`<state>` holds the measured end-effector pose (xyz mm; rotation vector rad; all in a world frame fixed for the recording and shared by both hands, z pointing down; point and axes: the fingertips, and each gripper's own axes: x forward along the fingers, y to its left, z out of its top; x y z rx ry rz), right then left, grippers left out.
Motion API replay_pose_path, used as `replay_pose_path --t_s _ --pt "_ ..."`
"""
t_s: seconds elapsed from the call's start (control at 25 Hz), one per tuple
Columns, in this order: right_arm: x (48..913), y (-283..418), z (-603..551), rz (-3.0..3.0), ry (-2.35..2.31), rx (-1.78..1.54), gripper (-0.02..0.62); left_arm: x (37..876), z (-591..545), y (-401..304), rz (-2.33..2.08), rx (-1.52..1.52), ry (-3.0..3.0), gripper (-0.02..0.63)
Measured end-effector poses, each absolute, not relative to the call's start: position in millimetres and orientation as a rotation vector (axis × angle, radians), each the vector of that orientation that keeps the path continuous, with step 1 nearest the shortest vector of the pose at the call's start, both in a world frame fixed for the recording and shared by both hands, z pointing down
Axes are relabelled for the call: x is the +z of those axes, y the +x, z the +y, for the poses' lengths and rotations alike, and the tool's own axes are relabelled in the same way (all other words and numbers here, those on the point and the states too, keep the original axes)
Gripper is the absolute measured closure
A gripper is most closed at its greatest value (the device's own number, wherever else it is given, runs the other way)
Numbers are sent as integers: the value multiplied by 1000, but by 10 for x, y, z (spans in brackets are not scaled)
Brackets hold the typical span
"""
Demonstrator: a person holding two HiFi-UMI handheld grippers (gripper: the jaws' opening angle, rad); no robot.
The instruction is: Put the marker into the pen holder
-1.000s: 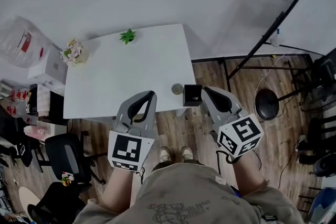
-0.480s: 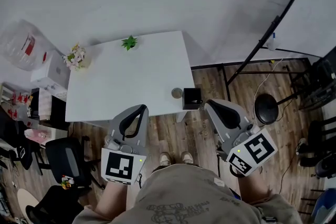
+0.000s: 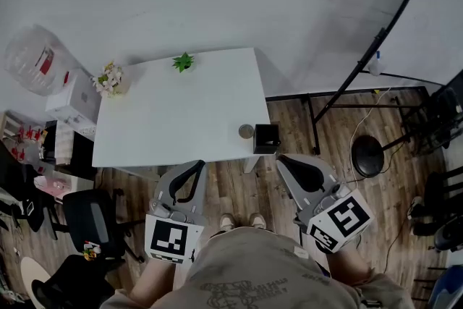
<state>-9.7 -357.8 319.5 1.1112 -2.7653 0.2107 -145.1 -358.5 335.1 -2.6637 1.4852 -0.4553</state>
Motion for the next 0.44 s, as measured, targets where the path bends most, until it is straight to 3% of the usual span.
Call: replay_pose_path --t_s 0.44 --pt "3068 -63 -3557 -2782 1157 191 569 3166 -3576 -1390 1491 -348 -2675 606"
